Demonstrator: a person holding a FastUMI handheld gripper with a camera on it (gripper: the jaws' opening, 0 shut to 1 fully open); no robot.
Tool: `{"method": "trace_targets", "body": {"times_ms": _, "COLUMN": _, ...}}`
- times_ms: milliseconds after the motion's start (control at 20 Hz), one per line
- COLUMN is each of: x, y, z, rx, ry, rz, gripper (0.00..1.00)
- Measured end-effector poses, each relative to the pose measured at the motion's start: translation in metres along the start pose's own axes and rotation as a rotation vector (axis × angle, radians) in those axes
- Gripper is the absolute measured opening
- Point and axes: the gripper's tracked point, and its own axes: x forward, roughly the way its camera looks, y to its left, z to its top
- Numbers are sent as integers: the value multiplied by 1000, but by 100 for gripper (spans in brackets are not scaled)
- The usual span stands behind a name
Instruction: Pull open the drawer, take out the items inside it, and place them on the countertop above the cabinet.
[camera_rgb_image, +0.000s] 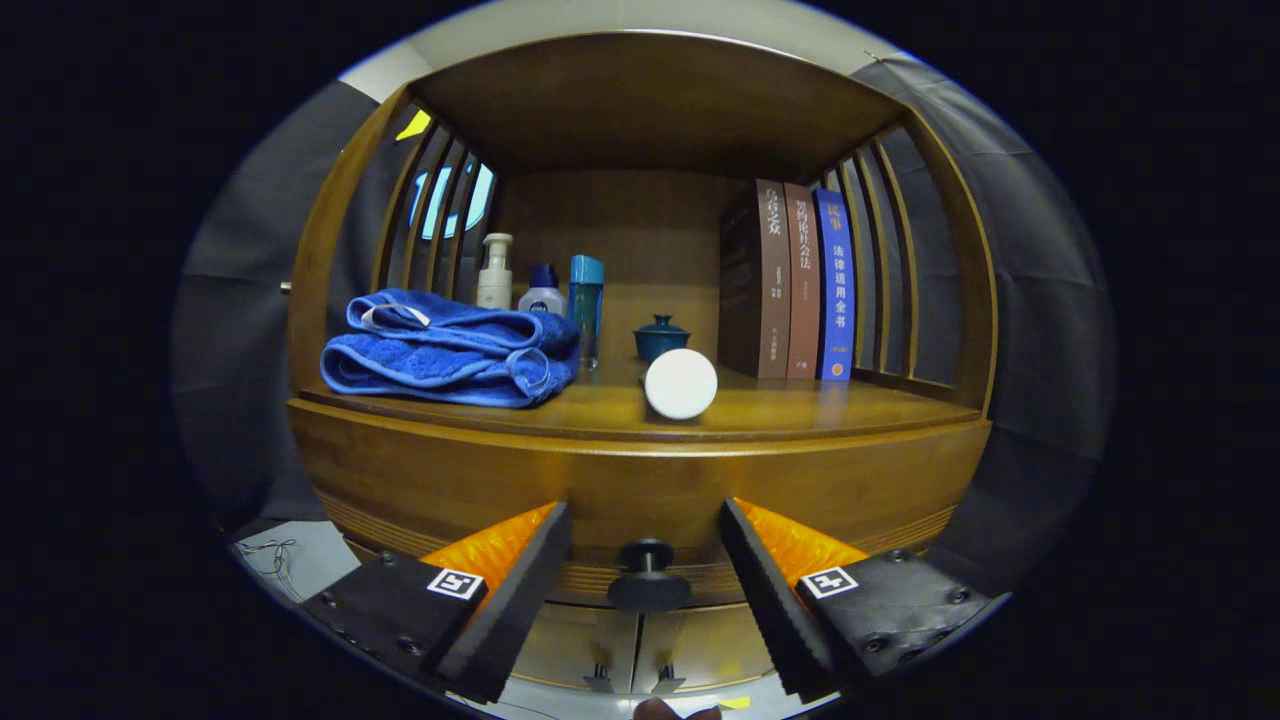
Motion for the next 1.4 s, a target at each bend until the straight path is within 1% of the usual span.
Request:
{"method": "trace_targets", "body": {"times_ms": 200, "x": -22, "y": 9, "z": 35, "rx": 13, "ry": -30, "rz": 33, "gripper": 99}}
{"method": "trace_targets", "body": {"times_ms": 500, "x": -65, "y": 14, "z": 101, "rx": 18, "ry": -96, "rz": 57, "gripper": 99}}
{"method": "trace_targets", "body": {"times_ms": 650, "x": -85, "y": 13, "z": 135, "rx": 52, "ry": -120, "rz": 71, "gripper": 99}}
{"method": "trace_targets", "body": {"times_ms": 900, "x": -112, "y": 0, "z": 193, "rx": 112, "ry": -165, "rz": 69, "gripper": 99}}
{"method": "trace_targets", "body": {"times_ms": 1150, "x": -138, "y": -9, "z": 246, "rx": 90, "ry": -197, "rz": 75, "gripper": 99}}
{"method": "trace_targets", "body": {"times_ms": 1400, "x": -164, "y": -10, "z": 297, "rx": 97, "ry": -219, "rz": 95, "gripper": 99}}
